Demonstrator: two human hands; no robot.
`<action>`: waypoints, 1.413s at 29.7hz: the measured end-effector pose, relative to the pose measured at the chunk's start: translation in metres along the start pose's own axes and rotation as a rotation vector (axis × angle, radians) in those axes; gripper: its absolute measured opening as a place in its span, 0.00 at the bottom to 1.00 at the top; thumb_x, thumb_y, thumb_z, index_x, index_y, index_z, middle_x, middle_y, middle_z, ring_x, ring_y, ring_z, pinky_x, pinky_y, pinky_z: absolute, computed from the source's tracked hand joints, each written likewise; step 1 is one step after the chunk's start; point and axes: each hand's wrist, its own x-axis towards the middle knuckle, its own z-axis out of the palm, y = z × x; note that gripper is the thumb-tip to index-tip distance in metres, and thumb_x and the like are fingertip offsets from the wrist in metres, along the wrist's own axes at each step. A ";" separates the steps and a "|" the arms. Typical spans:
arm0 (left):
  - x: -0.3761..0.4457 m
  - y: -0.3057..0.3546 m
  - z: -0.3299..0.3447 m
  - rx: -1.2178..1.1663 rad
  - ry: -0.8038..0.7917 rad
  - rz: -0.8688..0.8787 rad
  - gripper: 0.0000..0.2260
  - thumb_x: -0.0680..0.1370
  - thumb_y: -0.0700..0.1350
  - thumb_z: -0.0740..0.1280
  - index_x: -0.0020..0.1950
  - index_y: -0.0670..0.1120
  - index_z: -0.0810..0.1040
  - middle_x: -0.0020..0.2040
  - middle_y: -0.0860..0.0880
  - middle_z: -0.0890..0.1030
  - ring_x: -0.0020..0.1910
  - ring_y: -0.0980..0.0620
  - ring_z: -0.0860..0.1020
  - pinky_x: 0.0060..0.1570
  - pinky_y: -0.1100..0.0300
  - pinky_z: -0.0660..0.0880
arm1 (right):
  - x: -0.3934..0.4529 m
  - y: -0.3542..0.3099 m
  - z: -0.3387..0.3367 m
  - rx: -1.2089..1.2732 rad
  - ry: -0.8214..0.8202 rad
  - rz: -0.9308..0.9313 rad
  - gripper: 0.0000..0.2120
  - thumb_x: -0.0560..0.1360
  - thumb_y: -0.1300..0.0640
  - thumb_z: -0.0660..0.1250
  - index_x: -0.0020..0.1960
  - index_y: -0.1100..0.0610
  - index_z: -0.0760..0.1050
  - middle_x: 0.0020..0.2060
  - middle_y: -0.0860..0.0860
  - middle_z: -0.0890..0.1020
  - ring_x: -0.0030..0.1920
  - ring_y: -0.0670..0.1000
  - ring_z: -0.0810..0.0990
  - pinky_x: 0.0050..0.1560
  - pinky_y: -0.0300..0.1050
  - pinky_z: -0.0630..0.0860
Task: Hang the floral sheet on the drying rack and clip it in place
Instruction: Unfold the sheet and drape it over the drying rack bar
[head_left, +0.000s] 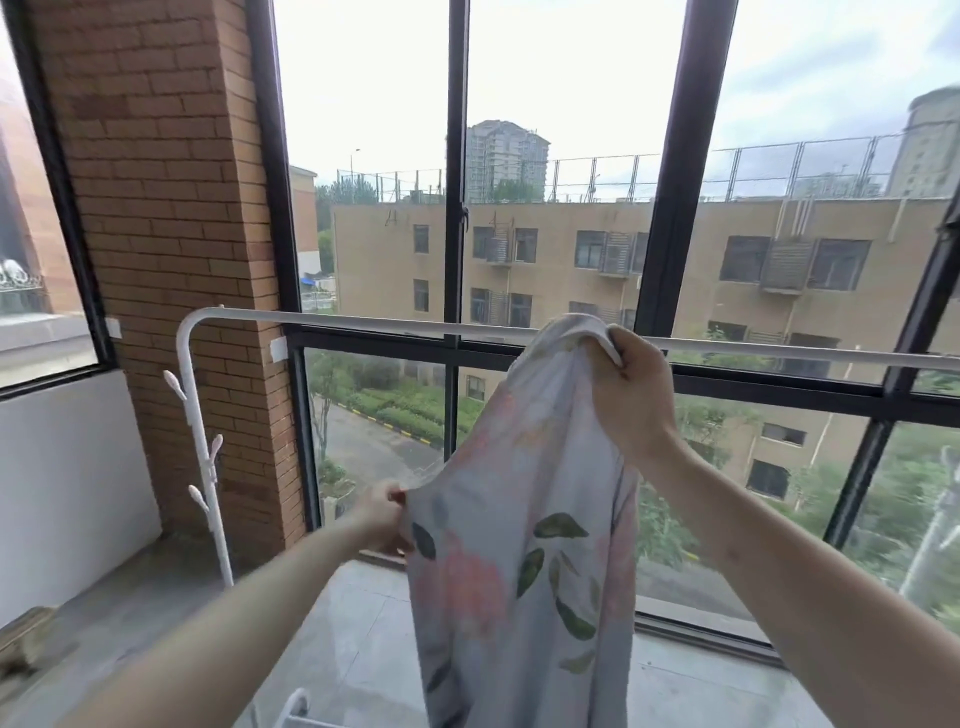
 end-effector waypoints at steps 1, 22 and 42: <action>0.008 0.008 -0.019 -0.056 0.123 0.000 0.07 0.78 0.35 0.61 0.53 0.41 0.77 0.47 0.39 0.84 0.41 0.40 0.84 0.37 0.49 0.84 | 0.000 0.009 -0.007 -0.038 0.015 0.007 0.23 0.83 0.61 0.62 0.31 0.50 0.62 0.23 0.42 0.64 0.27 0.44 0.59 0.28 0.40 0.55; -0.100 0.267 -0.107 0.020 0.539 0.973 0.14 0.81 0.31 0.56 0.49 0.46 0.76 0.40 0.50 0.78 0.36 0.55 0.74 0.30 0.71 0.68 | 0.019 -0.043 0.070 -0.119 -0.465 0.116 0.13 0.78 0.44 0.70 0.57 0.51 0.79 0.45 0.44 0.84 0.44 0.48 0.82 0.44 0.46 0.78; -0.038 0.050 -0.104 0.108 0.074 0.101 0.13 0.87 0.44 0.57 0.50 0.41 0.79 0.36 0.45 0.84 0.28 0.51 0.79 0.25 0.62 0.72 | 0.058 -0.046 0.082 -0.041 -0.188 -0.009 0.21 0.84 0.53 0.61 0.34 0.60 0.66 0.26 0.50 0.64 0.23 0.45 0.58 0.22 0.37 0.55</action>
